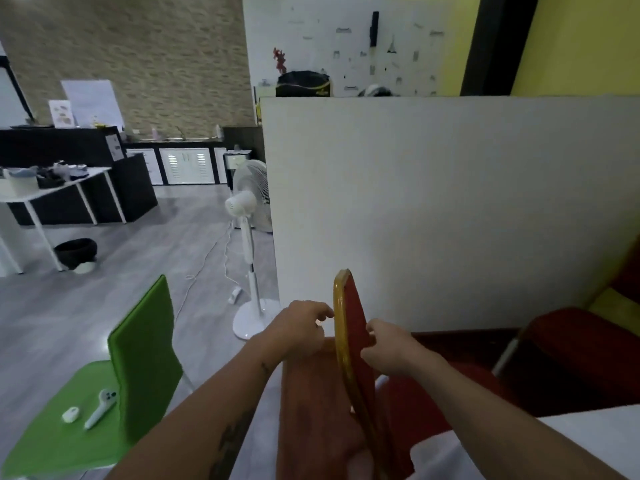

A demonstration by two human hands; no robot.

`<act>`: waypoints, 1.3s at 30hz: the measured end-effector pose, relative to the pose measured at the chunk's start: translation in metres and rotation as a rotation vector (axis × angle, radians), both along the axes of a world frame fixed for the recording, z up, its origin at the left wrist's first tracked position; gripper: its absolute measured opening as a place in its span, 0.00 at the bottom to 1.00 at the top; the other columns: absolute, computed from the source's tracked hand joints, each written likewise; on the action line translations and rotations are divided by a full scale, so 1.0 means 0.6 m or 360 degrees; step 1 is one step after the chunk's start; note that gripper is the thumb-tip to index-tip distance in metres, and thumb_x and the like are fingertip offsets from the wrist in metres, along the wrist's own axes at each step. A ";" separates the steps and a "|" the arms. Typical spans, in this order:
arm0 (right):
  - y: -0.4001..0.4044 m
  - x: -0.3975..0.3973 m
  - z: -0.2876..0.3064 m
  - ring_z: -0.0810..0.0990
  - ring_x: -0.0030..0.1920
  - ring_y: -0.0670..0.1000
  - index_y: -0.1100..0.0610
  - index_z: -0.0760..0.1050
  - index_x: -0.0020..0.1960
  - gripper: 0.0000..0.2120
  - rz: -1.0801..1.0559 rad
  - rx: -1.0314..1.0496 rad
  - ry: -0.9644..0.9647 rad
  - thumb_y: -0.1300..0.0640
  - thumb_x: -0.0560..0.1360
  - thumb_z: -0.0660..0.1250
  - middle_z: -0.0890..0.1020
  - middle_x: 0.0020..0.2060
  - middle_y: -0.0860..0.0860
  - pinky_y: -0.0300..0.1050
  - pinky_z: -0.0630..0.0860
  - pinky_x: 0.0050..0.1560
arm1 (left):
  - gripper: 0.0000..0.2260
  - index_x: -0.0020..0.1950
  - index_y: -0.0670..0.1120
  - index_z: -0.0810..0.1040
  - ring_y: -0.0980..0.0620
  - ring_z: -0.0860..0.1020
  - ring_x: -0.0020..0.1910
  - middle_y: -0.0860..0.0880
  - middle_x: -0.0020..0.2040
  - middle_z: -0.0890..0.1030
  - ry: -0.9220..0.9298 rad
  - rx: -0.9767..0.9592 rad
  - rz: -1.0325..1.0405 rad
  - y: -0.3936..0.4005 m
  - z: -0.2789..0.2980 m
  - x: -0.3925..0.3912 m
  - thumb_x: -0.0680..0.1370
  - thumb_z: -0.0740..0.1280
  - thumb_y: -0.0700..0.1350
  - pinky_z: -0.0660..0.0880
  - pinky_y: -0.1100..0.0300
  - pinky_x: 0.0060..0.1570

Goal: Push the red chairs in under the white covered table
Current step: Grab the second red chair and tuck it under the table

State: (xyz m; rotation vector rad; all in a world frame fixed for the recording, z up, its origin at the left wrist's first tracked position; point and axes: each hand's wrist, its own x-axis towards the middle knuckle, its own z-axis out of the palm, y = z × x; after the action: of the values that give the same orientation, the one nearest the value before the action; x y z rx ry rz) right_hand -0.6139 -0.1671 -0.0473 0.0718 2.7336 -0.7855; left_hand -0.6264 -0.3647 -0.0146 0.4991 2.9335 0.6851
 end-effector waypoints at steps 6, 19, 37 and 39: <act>-0.060 -0.079 -0.036 0.80 0.60 0.57 0.55 0.70 0.72 0.27 -0.0147 -0.0048 -0.0173 0.48 0.75 0.68 0.78 0.65 0.54 0.55 0.80 0.59 | 0.30 0.78 0.52 0.63 0.45 0.69 0.70 0.47 0.77 0.64 0.0202 -0.0518 -0.0428 -0.015 -0.020 -0.142 0.76 0.66 0.41 0.72 0.51 0.65; -0.067 -0.232 -0.120 0.74 0.71 0.64 0.57 0.46 0.85 0.52 -0.0272 0.0092 -0.0325 0.40 0.73 0.69 0.72 0.74 0.59 0.58 0.74 0.68 | 0.28 0.78 0.54 0.59 0.41 0.61 0.76 0.43 0.80 0.56 0.0488 -0.0998 -0.0885 0.055 -0.132 -0.379 0.79 0.66 0.51 0.65 0.47 0.70; 0.117 -0.345 -0.110 0.82 0.58 0.61 0.41 0.52 0.82 0.51 -0.0891 -0.0126 -0.0358 0.46 0.63 0.71 0.81 0.62 0.56 0.53 0.80 0.57 | 0.15 0.66 0.50 0.73 0.36 0.65 0.67 0.46 0.64 0.74 0.0408 -0.0932 -0.1322 0.337 -0.143 -0.582 0.79 0.62 0.47 0.72 0.47 0.57; 0.136 -0.354 -0.106 0.82 0.59 0.61 0.41 0.58 0.80 0.50 -0.1054 -0.0102 -0.0335 0.45 0.60 0.71 0.80 0.63 0.55 0.51 0.80 0.57 | 0.15 0.65 0.50 0.73 0.35 0.66 0.66 0.46 0.62 0.74 0.0360 -0.0874 -0.1388 0.368 -0.142 -0.598 0.78 0.63 0.47 0.72 0.47 0.56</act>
State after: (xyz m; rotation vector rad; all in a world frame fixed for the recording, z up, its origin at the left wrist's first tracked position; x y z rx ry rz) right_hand -0.8264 -0.0854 -0.1106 1.0215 2.4754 -0.9540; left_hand -0.9850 -0.1442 -0.0996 1.6636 2.4814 -0.2820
